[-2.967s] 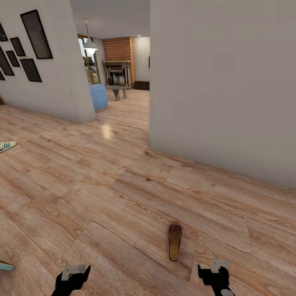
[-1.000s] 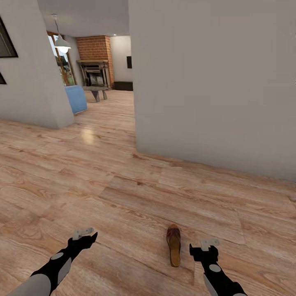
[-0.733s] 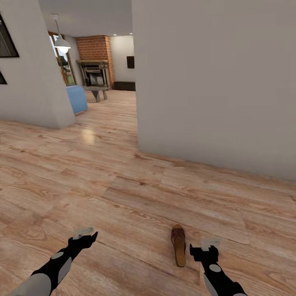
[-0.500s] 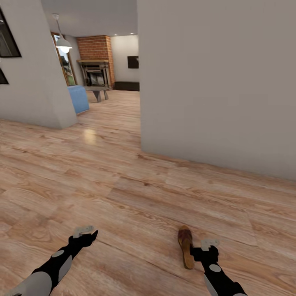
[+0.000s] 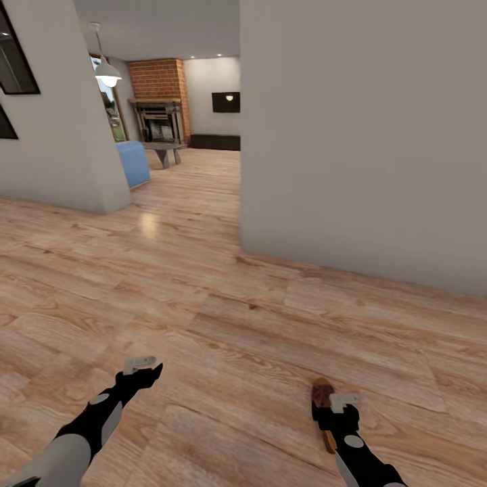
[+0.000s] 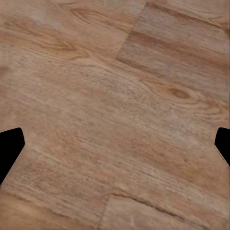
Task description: Pick up the two gym shoes and the two sandals from the corridor floor and place them onto the hallstand (shoe rack) in the corridor, making sure they are on the rack and not on the floor. Arrange them so the two gym shoes are next to each other and the two sandals are next to each other.
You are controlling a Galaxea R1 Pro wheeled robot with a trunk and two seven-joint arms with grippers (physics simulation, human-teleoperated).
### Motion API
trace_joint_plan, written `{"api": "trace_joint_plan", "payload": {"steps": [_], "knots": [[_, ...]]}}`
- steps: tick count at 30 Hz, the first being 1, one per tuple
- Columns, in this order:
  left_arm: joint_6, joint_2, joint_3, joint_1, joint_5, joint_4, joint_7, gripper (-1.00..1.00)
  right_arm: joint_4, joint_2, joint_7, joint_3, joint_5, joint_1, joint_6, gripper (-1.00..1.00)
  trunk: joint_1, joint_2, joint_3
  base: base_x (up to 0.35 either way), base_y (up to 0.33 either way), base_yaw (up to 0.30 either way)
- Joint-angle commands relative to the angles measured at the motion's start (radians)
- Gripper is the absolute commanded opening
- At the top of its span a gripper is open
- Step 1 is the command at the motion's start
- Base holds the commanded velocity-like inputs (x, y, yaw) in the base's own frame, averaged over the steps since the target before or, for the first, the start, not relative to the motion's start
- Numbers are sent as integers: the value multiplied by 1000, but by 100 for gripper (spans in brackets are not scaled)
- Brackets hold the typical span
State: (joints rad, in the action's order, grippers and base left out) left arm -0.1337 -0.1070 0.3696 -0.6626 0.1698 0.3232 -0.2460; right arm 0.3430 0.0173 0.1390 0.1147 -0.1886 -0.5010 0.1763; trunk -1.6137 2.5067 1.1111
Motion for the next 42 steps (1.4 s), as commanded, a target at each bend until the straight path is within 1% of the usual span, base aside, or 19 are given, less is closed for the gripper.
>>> {"api": "trace_joint_plan", "payload": {"steps": [1,3,4,7,13,20,26,33,42], "knots": [[6,4,8,-2,12,10,-6,100,-1,1,1,8,-11,-1,3,100,0,0,1,22,47,0],[23,12,5,-3,15,33,-6,100,-1,1,1,8,-11,-1,3,100,0,0,1,16,34,0],[37,18,0,-3,22,52,-6,100,-1,1,2,8,-11,-1,3,100,0,0,1,9,19,0],[52,24,-16,1,35,74,-5,100,-1,0,2,8,-11,-1,3,100,0,0,1,5,12,0],[60,28,-29,4,43,86,-5,100,-1,0,2,8,-10,-1,3,100,0,0,1,2,4,-71],[63,29,-33,4,43,89,-4,100,-1,0,2,9,-10,-1,3,100,0,0,1,28,1,-237],[63,30,-33,5,42,90,-4,100,-1,0,3,9,-10,-1,3,100,0,0,1,222,0,-205],[63,33,-34,5,42,93,-4,100,-2,0,4,9,-11,-1,3,100,0,0,1,277,0,-52],[64,35,-35,3,44,94,-7,100,-3,0,4,9,-11,-1,3,100,0,0,1,62,0,-6]]}}
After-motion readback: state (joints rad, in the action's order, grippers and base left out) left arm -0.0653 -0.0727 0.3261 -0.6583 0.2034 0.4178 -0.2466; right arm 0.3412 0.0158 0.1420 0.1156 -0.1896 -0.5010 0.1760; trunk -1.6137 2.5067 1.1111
